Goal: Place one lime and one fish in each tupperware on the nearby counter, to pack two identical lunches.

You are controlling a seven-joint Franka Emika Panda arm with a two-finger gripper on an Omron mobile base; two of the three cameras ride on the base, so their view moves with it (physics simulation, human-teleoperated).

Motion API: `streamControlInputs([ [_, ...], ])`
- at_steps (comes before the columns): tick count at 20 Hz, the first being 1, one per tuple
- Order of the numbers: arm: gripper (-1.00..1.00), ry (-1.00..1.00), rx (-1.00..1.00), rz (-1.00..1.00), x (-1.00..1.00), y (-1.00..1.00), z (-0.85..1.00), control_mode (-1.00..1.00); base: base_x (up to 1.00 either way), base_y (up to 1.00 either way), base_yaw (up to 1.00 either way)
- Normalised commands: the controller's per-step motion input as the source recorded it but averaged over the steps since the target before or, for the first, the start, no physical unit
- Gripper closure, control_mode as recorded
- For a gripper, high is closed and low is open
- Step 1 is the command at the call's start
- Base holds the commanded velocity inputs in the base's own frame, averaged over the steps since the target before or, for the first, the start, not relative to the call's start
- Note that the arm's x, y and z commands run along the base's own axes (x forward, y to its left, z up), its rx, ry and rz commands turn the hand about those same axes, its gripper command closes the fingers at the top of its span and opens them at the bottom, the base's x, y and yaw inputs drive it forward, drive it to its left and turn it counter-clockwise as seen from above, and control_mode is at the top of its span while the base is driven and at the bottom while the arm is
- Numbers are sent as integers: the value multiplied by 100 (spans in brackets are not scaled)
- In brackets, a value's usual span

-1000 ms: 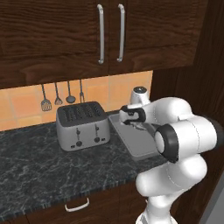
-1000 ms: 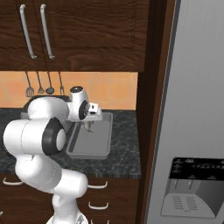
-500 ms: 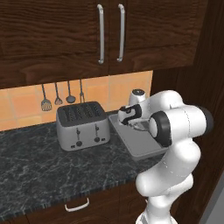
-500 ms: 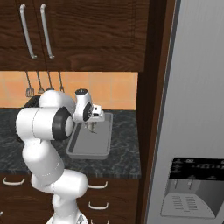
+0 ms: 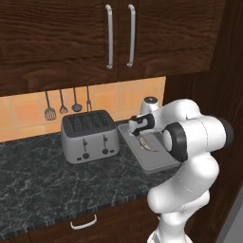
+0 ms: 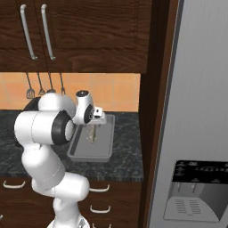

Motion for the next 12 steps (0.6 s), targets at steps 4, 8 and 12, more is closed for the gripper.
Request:
streamControlInputs([
  [4,-100,-5,0,-6,-100,0,19,-100,0,0,0],
  [8,-100,-10,1,-8,-100,0,40,-100,0,0,0],
  [12,-100,-27,10,-9,-100,-1,77,-100,0,0,0],
])
